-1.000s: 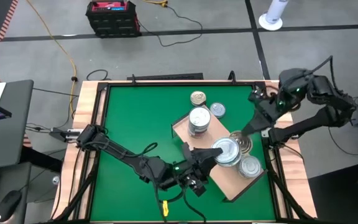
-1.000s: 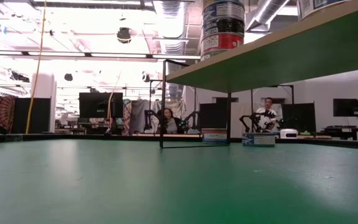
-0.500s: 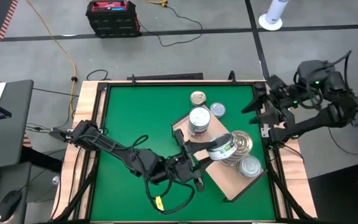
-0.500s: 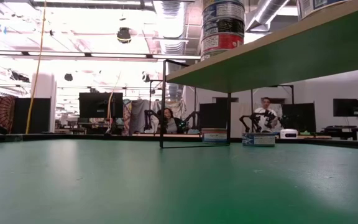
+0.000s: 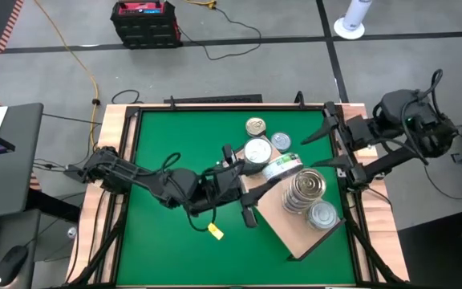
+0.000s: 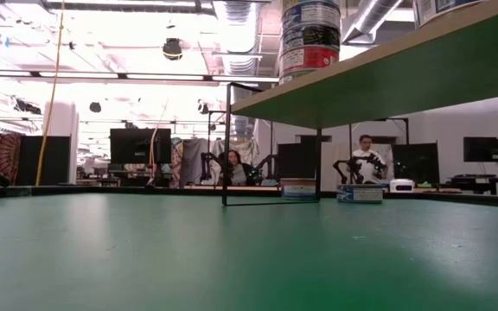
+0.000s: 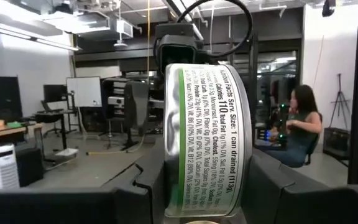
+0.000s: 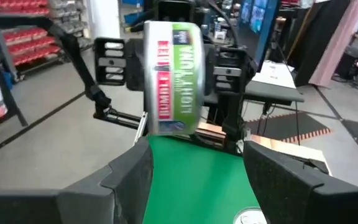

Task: Stack canned seafood by type on shelf
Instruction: Stack the light green tuna can on top of the other light green tuna cans on the shelf

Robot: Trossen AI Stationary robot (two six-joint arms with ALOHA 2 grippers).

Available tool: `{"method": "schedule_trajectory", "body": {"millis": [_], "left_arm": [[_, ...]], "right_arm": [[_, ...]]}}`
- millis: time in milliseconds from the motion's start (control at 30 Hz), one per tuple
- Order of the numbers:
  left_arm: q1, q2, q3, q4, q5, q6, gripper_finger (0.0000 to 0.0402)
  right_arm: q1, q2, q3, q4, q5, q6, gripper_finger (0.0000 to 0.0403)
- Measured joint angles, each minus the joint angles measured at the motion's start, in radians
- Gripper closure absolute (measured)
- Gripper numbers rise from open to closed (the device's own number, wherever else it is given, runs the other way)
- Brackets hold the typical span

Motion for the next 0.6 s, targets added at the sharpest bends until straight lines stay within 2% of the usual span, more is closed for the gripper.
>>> {"method": "schedule_trajectory", "body": {"millis": [200, 433, 600], "left_arm": [[0.005, 0.003, 0.0, -0.096, -0.014, 0.042, 0.0261], [0.038, 0.003, 0.0, -0.145, -0.015, 0.081, 0.0261], [0.058, 0.003, 0.0, -0.141, 0.026, 0.07, 0.0261]], "right_arm": [[-0.001, 0.0, 0.0, -0.002, 0.0, 0.143, 0.0127], [0.009, 0.027, 0.0, 0.0, 0.017, 0.053, 0.0127], [0.006, 0.032, 0.0, 0.002, 0.049, -0.014, 0.0127]]}}
